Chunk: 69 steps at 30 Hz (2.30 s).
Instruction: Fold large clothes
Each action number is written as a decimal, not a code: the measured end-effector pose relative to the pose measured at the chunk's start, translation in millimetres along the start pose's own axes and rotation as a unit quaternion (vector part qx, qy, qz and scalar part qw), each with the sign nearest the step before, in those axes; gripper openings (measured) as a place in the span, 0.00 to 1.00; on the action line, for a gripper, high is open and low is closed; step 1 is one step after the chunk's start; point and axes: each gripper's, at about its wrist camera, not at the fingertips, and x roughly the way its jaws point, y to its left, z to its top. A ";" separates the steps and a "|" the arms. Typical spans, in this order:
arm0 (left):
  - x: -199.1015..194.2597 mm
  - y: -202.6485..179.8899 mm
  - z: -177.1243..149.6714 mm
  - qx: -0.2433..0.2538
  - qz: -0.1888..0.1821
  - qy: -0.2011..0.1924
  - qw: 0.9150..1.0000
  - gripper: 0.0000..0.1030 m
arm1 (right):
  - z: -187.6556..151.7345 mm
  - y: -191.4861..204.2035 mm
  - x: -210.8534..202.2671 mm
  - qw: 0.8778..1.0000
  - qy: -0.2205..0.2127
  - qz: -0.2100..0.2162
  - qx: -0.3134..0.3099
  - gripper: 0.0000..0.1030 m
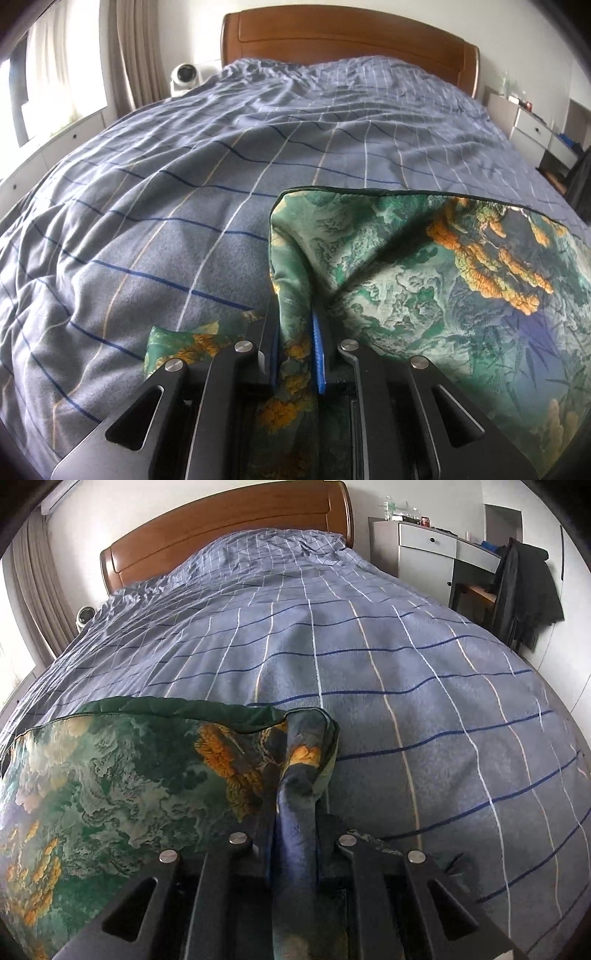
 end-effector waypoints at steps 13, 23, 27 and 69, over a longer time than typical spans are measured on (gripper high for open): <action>-19.5 15.3 4.9 -0.034 0.038 0.011 0.999 0.67 | 11.0 -26.8 0.7 0.994 0.012 0.078 0.071 0.19; -79.1 43.8 3.3 -0.055 0.018 0.012 0.998 0.82 | 27.6 -78.6 -80.1 0.987 -0.036 0.100 0.123 0.51; -108.1 29.2 -11.2 -0.035 -0.001 -0.001 0.999 0.84 | 11.9 -47.4 -134.1 0.982 -0.053 0.175 0.044 0.51; -125.7 -180.8 -58.2 0.231 -0.146 0.062 0.960 0.95 | -196.3 3.8 -202.9 0.977 -0.009 0.214 0.005 0.51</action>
